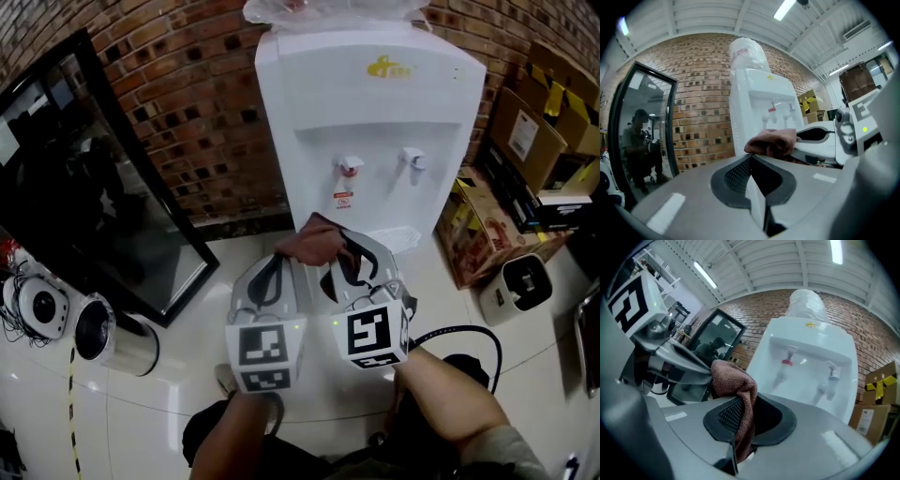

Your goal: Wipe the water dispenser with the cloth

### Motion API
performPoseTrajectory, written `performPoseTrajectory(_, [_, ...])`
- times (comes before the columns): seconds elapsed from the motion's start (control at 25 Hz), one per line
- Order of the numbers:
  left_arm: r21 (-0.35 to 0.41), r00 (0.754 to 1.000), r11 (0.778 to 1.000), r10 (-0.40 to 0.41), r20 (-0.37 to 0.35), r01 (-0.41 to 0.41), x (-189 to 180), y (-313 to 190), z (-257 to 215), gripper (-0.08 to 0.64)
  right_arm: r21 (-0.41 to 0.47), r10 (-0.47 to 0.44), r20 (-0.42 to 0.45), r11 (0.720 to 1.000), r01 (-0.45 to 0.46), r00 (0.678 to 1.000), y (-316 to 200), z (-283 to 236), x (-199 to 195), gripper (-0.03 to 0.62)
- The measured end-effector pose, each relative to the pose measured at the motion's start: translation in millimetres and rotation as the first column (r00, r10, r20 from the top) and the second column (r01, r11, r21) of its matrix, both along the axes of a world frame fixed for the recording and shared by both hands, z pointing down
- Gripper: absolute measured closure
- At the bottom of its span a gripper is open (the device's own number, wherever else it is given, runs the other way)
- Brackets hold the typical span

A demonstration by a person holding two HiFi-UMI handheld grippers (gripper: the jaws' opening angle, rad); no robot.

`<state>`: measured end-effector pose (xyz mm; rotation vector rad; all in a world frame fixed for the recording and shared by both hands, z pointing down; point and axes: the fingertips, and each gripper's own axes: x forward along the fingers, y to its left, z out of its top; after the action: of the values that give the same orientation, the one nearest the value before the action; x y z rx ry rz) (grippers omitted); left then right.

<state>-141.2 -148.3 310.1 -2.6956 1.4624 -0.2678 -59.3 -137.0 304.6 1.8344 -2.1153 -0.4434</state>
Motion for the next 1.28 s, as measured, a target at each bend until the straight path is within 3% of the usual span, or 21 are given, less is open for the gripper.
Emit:
performPoseTrajectory(0.2, [-0.016,0.998,0.998,-0.063,0.003,0.063,-34,-2,4,0.560,0.001,-0.042,-0.041,0.999,0.042,0.998,-22,16,-33,0.529])
performPoseTrajectory(0.48, [-0.027,0.994,0.994,-0.104,-0.015,0.103,-50,-5,2,0.560,-0.028,-0.030,-0.007,0.999,0.030,1.000,-58,31,-33,0.528])
performPoseTrajectory(1.0, [-0.047,0.996,0.995,-0.090,0.012,0.091,-11,-11,17,0.560,-0.020,-0.051,-0.022,0.999,0.050,0.998,-59,29,-20,0.526])
performPoseTrajectory(1.28, [-0.046,0.998,0.996,-0.069,0.004,0.070,14,-14,18,0.560,-0.076,0.045,0.042,0.996,-0.041,0.998,-70,37,22,0.528])
